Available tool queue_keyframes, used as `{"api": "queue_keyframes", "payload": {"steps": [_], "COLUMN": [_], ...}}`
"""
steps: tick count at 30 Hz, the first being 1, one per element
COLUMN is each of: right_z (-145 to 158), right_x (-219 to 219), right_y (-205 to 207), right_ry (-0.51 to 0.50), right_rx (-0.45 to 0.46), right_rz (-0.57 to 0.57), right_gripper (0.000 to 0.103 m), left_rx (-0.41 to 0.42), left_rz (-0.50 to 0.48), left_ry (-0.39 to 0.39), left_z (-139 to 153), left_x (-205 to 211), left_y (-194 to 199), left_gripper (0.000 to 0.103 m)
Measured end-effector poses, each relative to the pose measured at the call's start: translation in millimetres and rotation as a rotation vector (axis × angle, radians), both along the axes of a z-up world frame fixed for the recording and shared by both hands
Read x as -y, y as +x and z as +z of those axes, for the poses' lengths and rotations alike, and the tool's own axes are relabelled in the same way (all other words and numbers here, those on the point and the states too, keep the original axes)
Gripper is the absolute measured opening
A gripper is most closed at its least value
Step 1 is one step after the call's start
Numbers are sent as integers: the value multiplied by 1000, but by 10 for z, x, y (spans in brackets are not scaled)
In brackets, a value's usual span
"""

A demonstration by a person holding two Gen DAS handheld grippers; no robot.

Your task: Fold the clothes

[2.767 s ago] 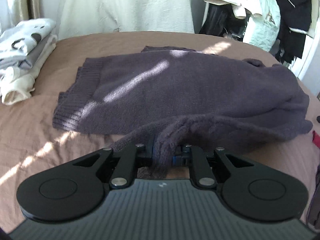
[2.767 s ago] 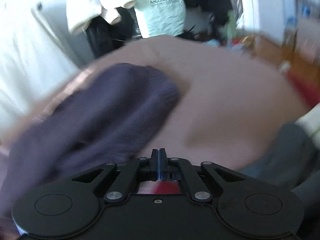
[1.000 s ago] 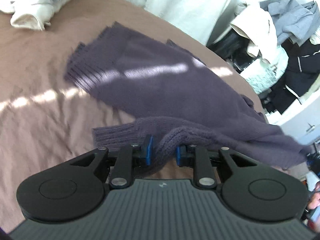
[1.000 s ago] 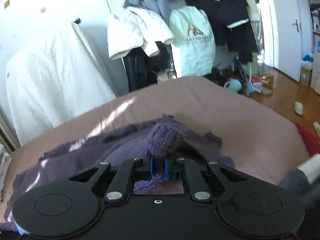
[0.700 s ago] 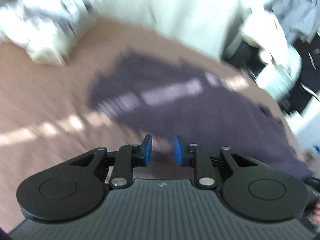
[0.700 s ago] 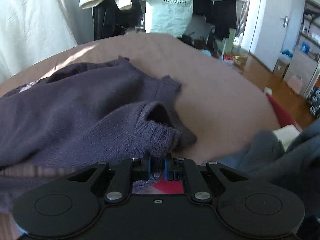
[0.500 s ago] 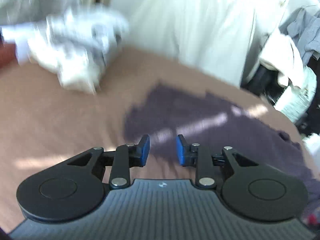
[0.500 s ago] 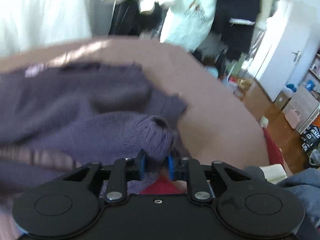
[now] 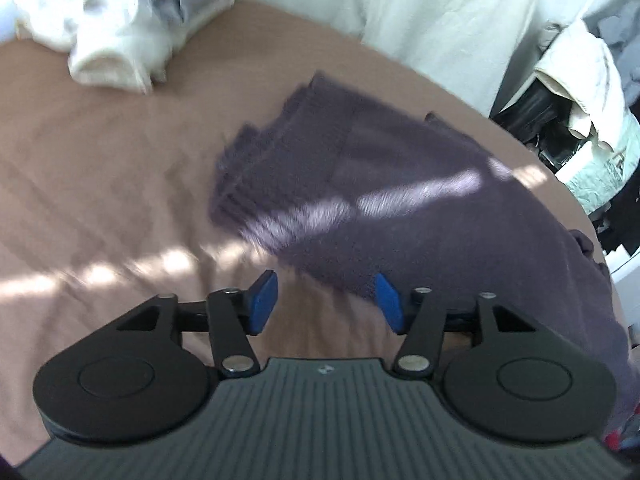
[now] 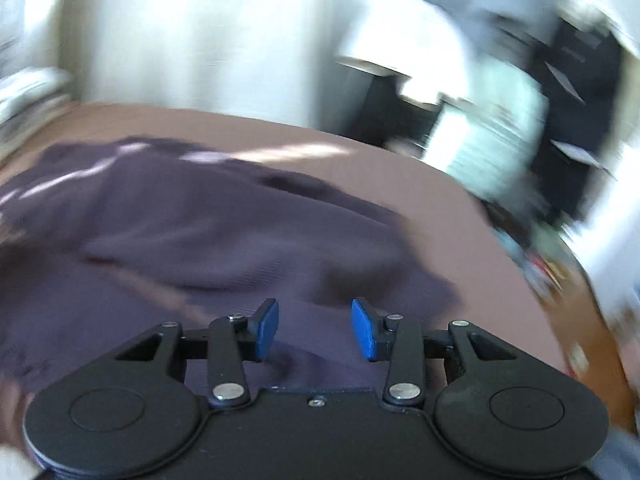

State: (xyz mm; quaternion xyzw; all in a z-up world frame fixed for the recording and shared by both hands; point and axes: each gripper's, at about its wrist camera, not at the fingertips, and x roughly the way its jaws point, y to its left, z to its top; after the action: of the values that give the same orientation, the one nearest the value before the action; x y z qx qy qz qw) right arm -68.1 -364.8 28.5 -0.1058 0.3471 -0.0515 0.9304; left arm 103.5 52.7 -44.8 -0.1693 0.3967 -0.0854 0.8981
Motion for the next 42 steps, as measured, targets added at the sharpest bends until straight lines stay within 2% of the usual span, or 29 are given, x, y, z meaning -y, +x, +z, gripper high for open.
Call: {"api": "queue_keyframes", "payload": {"steps": [1, 2, 5, 7, 8, 13, 16, 17, 18, 19, 20, 21, 23, 26, 28, 31, 34, 36, 38, 39, 41, 42], "right_z": [-67, -143, -383, -520, -571, -642, -648, -650, -653, -650, -643, -590, -462, -351, -366, -464, -641, -667, -670, -668, -654, -656], "right_x": [-74, -158, -340, -457, -503, -676, -780, -803, -820, -819, -808, -760, -559, -280, -166, -66, -83, -29, 59, 122, 190, 192], "right_y": [76, 173, 503, 655, 748, 1130, 1244, 1269, 1286, 1328, 1385, 1453, 1644, 1936, 2109, 2298, 2447, 2491, 2507, 2498, 2475, 2485], "right_ry": [0, 2, -19, -66, -97, -202, -284, -301, -313, -306, -286, -244, -154, -86, -42, 33, 82, 145, 213, 245, 272, 254], "right_rx": [-10, -34, -141, -183, -198, -227, -218, -231, -254, -287, -326, -327, -276, -200, -189, -227, -280, -289, -293, -294, -288, -280], "right_rz": [69, 126, 259, 427, 468, 569, 663, 696, 731, 757, 777, 759, 646, 461, 339, 189, 66, 12, -33, -49, -81, -80], "right_gripper": [44, 46, 47, 46, 46, 48, 48, 47, 38, 6, 3, 3, 3, 3, 3, 5, 12, 13, 14, 16, 39, 43], "left_rx": [1, 3, 6, 9, 10, 169, 253, 270, 268, 272, 276, 267, 237, 235, 225, 188, 148, 124, 64, 28, 7, 13], "left_rz": [-1, -3, -7, -9, -11, -43, -36, -26, -13, -6, -16, -23, -28, -23, -9, 21, 10, 1, 11, 19, 17, -7], "left_ry": [0, 0, -1, -1, -1, 10, -53, -35, 43, 123, 148, 135, 94, 149, 123, 42, -43, -46, -43, -40, -20, 16], "left_z": [-18, -36, -90, -126, -144, 168, 273, 279, 277, 254, 204, 140, 5, -70, -60, -67, -92, -121, -147, -163, -172, -159], "left_x": [19, 37, 94, 131, 150, 241, 209, 227, 286, 353, 382, 373, 333, 326, 247, 118, 53, 35, 13, -9, -39, -18], "left_y": [40, 80, 200, 280, 320, 647, 819, 862, 893, 892, 877, 863, 837, 788, 751, 622, 560, 551, 580, 606, 617, 615], "left_gripper": [56, 51, 3, 2, 2, 2, 0, 0, 0, 0, 0, 0, 0, 0, 3, 3, 6, 6, 8, 8, 8, 11]}}
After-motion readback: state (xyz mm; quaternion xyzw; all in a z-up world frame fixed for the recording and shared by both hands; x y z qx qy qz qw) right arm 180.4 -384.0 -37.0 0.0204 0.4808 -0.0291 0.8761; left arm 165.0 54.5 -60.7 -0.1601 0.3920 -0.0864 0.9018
